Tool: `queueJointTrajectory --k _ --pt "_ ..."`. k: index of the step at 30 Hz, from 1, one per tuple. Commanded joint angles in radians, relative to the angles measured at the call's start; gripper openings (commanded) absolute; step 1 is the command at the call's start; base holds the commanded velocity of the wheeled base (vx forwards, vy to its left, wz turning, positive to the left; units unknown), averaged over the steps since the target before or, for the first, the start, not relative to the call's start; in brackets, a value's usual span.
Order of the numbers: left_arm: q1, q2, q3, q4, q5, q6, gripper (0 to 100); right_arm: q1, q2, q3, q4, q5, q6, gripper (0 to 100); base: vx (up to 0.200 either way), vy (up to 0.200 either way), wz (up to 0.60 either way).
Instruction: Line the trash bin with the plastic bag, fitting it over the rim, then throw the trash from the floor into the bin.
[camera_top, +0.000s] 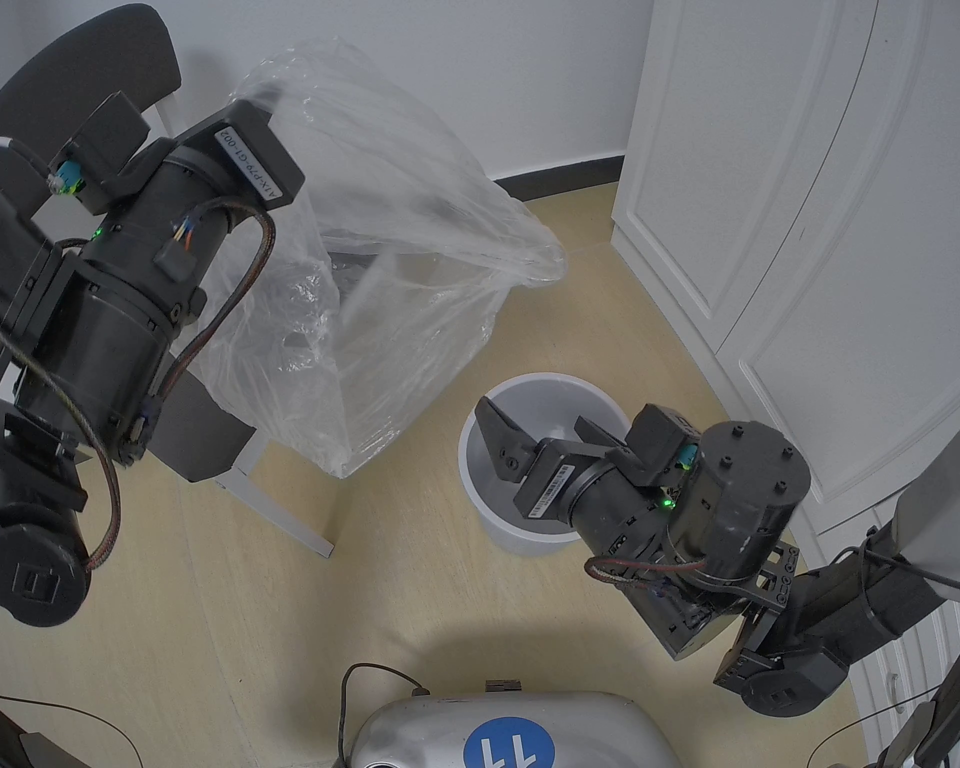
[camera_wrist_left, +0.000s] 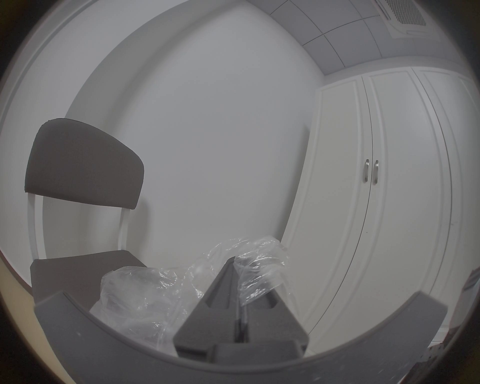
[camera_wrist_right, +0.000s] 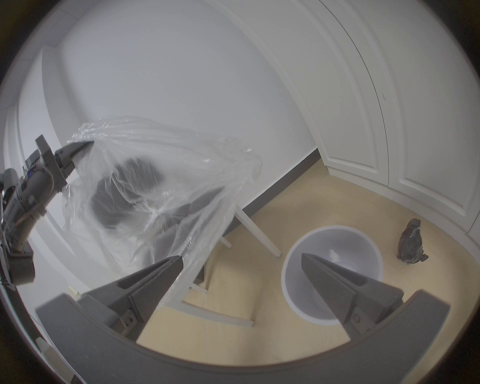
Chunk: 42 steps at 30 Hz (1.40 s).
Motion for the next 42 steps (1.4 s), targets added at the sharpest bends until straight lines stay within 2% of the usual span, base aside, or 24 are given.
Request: queueJointTrajectory --k 1,12,13,19,39,42 --pt "-0.011 -0.005 0.008 0.0 0.0 -0.001 0 0.001 0.011 -0.013 -0.031 -0.001 0.002 100 0.0 0.0 0.0" --pt "-0.092 -0.037 0.037 0.0 0.008 0.001 0 -0.002 0.021 -0.042 -0.038 0.01 0.091 100 0.0 0.0 0.0" --pt "-0.12 -0.043 0.037 0.0 0.035 0.001 0 -0.006 0.036 -0.045 -0.044 0.01 0.097 100 0.0 0.0 0.0" --pt "-0.19 -0.049 0.037 0.0 0.071 0.001 0 -0.004 0.083 -0.046 -0.104 0.012 0.098 100 0.0 0.0 0.0" --pt "-0.203 -0.049 0.038 0.001 0.08 0.001 0 -0.016 0.123 -0.059 -0.089 0.007 0.088 100 0.0 0.0 0.0" --pt "-0.195 -0.054 0.035 0.001 0.08 0.001 0 -0.033 0.139 -0.046 0.002 0.003 0.041 100 0.0 0.0 0.0"
